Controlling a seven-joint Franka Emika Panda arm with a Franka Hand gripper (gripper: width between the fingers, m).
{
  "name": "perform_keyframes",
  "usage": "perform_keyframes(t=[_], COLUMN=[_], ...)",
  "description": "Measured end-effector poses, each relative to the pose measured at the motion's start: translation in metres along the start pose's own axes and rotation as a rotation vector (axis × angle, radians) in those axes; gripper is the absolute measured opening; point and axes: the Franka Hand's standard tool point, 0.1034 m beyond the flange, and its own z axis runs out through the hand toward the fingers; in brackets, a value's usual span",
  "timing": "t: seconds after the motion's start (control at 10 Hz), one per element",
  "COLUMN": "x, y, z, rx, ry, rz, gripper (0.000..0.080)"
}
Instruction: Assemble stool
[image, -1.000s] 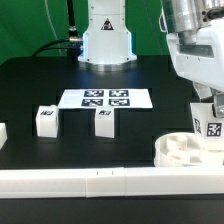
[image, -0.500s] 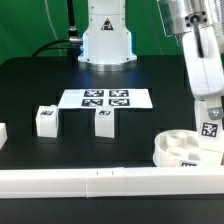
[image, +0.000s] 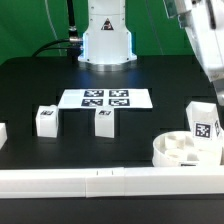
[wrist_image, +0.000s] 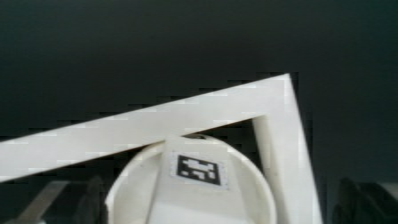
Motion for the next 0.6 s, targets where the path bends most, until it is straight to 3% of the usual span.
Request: perform_keyframes(t=[0.2,0.4,0.6], x=[0.0,-0.003,-0.012], y=[0.0,0.005,0.002], z=[0.001,0.002,-0.003], rx=[-0.003,-0.102,-0.156], ry=[0.001,0.013,0.017], rz=[-0.173,-0.493,-0.757], gripper=[0.0649,0.0649,0.0649])
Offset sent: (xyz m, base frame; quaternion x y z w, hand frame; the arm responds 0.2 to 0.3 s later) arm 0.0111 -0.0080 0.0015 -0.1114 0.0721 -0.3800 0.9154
